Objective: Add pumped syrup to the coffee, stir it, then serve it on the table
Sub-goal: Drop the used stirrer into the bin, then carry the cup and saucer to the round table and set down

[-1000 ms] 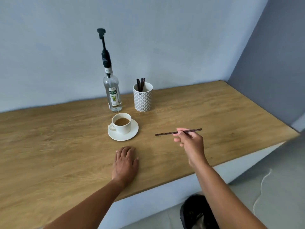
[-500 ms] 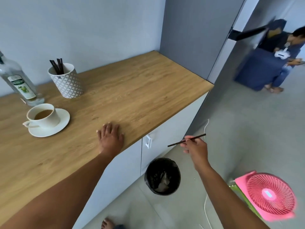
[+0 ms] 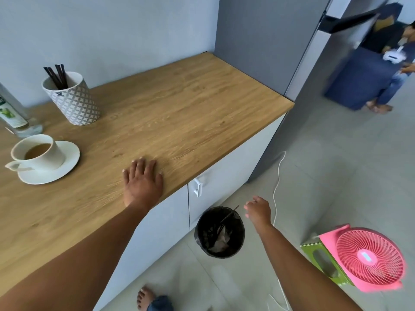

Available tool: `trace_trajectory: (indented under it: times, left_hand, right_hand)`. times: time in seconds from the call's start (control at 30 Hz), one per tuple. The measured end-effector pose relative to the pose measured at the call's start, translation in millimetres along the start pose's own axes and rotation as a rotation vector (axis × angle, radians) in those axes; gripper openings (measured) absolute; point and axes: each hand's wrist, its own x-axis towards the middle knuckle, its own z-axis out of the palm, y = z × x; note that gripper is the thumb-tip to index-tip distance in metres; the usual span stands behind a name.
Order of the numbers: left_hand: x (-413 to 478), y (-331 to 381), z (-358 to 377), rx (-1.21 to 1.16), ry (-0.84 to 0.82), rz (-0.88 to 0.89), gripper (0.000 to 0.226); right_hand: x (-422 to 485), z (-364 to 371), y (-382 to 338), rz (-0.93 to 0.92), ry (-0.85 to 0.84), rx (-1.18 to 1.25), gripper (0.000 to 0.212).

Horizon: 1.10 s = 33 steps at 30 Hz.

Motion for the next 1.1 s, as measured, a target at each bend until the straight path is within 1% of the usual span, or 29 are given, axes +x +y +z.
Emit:
trace_trajectory:
  times: [0.03,0.1,0.3,0.4,0.5,0.6,0.7,0.83,1.1]
  left_hand:
    - [1,0,0,0.000,0.005,0.000,0.055]
    - [1,1,1,-0.003,0.010,0.003,0.055]
    - [0,-1,-2,-0.012,-0.010,0.009,0.056]
    - [-1,-1,-6,-0.038,-0.029,0.019,0.056]
    - [0,-8,-14,-0.088,-0.062,0.041,0.050]
    - [2,-16,-31,-0.249,-0.087,0.034,0.037]
    - [2,-29,-49,-0.374,-0.083,0.018,0.029]
    - [1,-58,-68,-0.436,-0.119,-0.035,0.026]
    - [-3,-145,-104,-0.518,-0.055,-0.196,0.015]
  right_hand:
    - [1,2,1,0.006,-0.008,0.001,0.050]
    - [2,5,1,0.001,-0.013,-0.002,0.051]
    - [-20,17,-10,-0.084,-0.058,-0.014,0.034]
    - [-40,25,-29,-0.169,-0.089,0.029,0.025]
    - [-63,34,-53,-0.280,-0.119,0.062,0.024]
    - [-84,50,-81,-0.384,-0.162,0.080,0.024]
    - [-100,73,-110,-0.468,-0.224,0.100,0.025]
    - [-115,114,-143,-0.542,-0.322,0.081,0.026]
    - [-137,223,-195,-0.640,-0.470,-0.031,0.022]
